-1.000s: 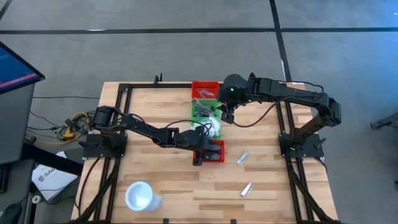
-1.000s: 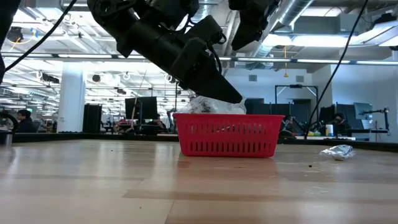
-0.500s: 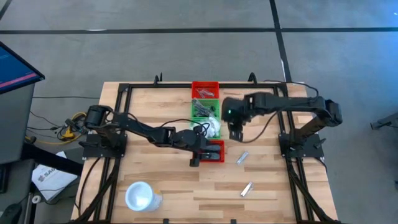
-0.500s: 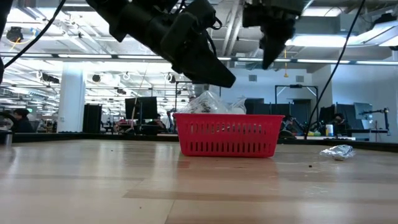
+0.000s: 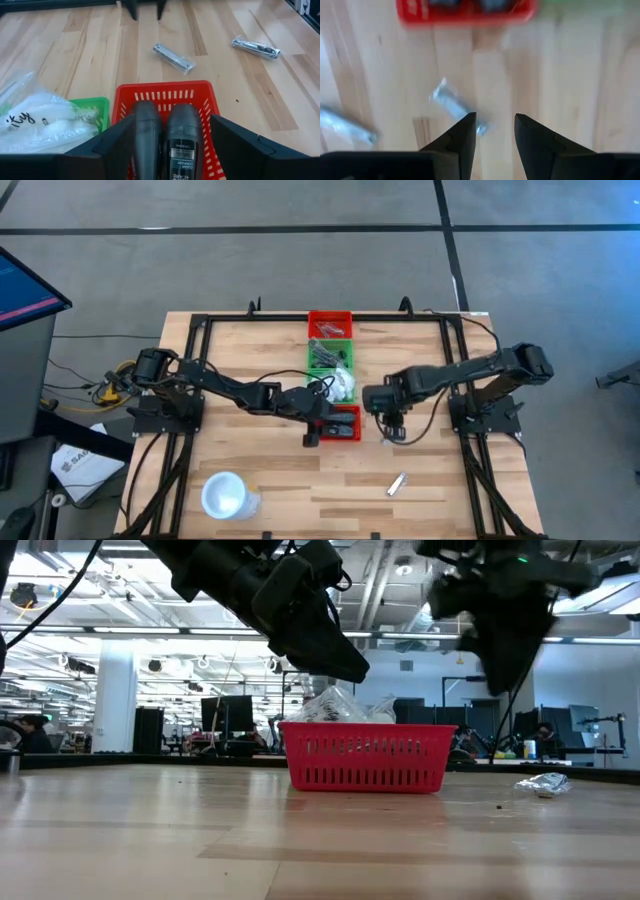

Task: Pick & Place Travel size toiletries
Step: Put the silver nail cutter into the top red bin

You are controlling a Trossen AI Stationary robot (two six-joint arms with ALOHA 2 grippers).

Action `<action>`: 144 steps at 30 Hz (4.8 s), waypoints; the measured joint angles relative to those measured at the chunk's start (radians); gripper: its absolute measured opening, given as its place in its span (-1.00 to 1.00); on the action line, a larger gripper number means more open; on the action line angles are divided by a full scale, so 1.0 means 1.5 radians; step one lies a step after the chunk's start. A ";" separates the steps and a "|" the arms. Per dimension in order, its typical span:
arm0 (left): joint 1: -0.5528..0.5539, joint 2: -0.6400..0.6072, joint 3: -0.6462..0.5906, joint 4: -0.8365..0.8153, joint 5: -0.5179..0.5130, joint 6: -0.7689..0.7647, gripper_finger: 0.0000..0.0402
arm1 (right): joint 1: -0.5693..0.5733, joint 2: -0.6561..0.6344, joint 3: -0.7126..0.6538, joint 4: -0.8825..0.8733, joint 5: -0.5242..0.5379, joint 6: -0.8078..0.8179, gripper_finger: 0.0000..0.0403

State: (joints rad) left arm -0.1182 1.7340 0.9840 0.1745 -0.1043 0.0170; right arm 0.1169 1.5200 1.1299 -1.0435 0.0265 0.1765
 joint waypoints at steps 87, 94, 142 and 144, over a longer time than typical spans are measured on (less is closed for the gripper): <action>-0.030 0.000 0.000 0.023 0.003 -0.022 0.18 | 0.064 0.079 -0.202 0.191 -0.017 -0.198 -0.83; -0.030 0.000 0.000 0.023 0.003 -0.022 0.18 | 0.063 0.079 -0.181 0.156 -0.020 -0.170 -0.83; 0.000 -0.410 -0.283 -0.057 -0.153 -0.081 0.18 | -0.309 -0.027 0.020 0.373 0.040 -0.313 -0.83; 0.000 -0.435 -0.303 -0.052 -0.157 -0.085 0.18 | -0.327 -0.012 0.022 0.408 0.030 -0.317 -0.83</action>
State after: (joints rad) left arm -0.1176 1.0812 0.5294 0.0969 -0.3399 -0.1104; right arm -0.3740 1.5026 1.1623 -0.4316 0.0711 -0.2987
